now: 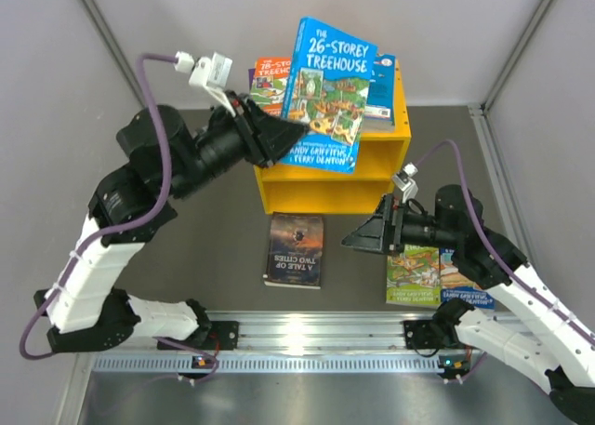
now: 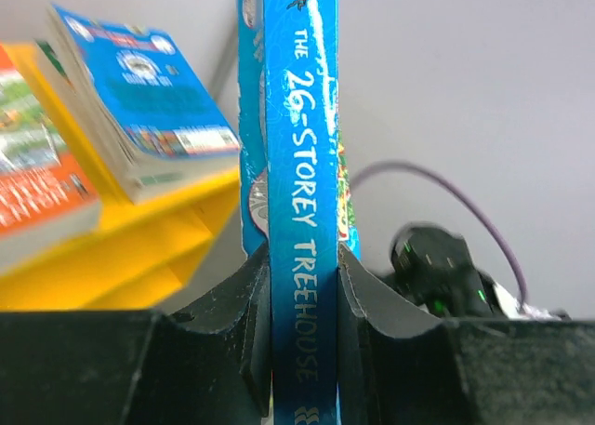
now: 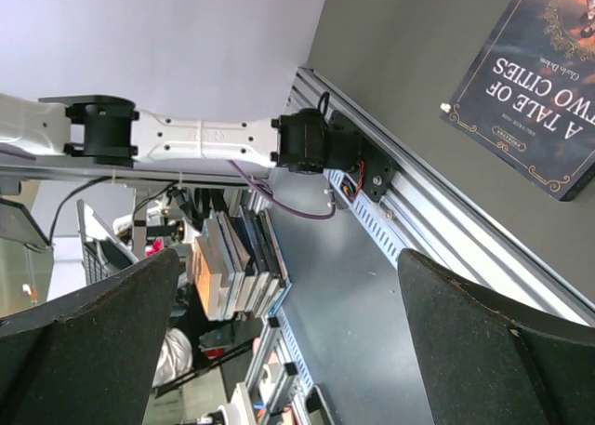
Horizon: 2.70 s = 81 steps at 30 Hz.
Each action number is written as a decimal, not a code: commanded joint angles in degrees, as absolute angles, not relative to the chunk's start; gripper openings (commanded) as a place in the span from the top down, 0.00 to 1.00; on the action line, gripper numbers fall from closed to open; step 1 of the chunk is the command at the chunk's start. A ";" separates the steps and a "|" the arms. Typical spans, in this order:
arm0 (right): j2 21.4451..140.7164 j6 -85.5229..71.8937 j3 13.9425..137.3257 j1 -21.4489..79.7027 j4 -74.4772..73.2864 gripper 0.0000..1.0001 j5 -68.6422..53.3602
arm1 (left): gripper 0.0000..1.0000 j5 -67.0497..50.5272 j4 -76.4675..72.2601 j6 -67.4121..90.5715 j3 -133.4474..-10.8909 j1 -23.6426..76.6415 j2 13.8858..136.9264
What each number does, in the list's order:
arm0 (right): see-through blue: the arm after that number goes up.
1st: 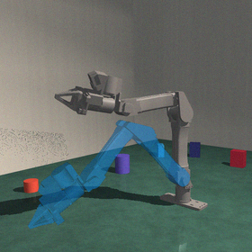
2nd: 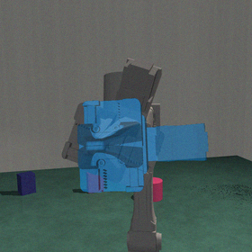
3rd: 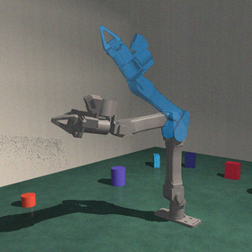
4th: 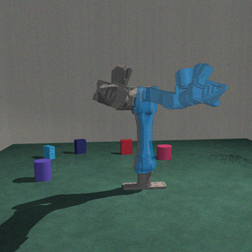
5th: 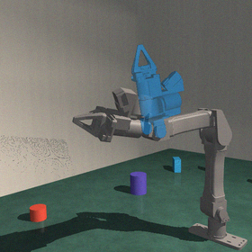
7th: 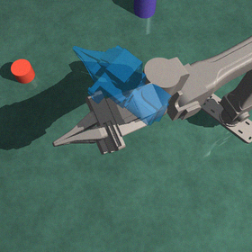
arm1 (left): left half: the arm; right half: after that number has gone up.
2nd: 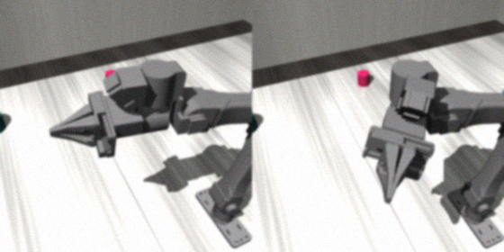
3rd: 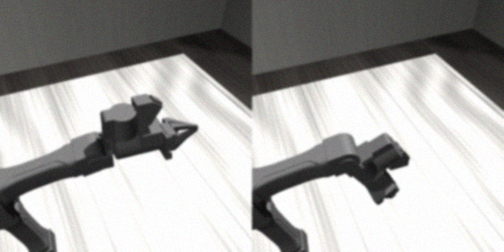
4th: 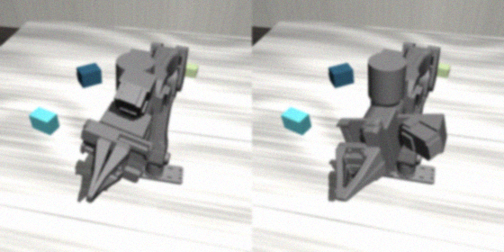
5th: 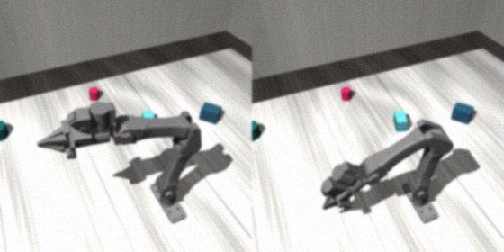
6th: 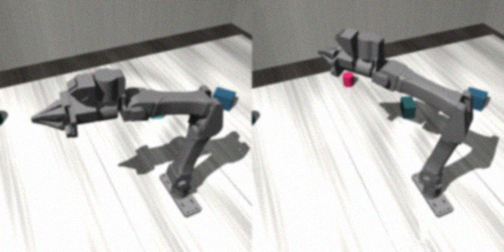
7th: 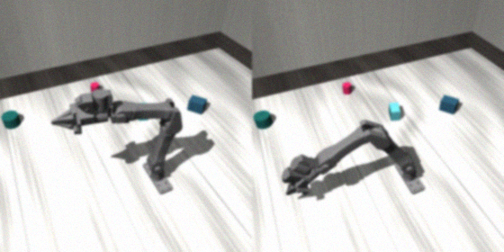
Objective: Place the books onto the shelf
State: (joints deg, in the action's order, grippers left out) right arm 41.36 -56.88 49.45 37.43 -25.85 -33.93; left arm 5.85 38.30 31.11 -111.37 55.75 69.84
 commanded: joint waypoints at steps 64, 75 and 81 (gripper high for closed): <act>46.49 -47.81 53.09 32.96 -33.58 0.00 -33.84 | 0.01 -24.09 58.00 37.62 -123.20 11.42 96.06; 47.11 -48.16 52.21 32.87 -32.61 0.00 -33.84 | 0.01 -12.23 58.45 30.07 -132.62 20.91 97.65; 47.46 -47.99 52.21 32.61 -32.61 0.00 -34.01 | 0.01 -1.95 60.91 29.01 -133.25 21.09 95.63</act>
State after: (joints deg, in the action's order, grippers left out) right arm 47.40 -48.18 51.42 33.45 -34.94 -33.28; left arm -9.98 56.93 31.35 -132.03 21.34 97.01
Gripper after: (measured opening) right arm 0.996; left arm 0.990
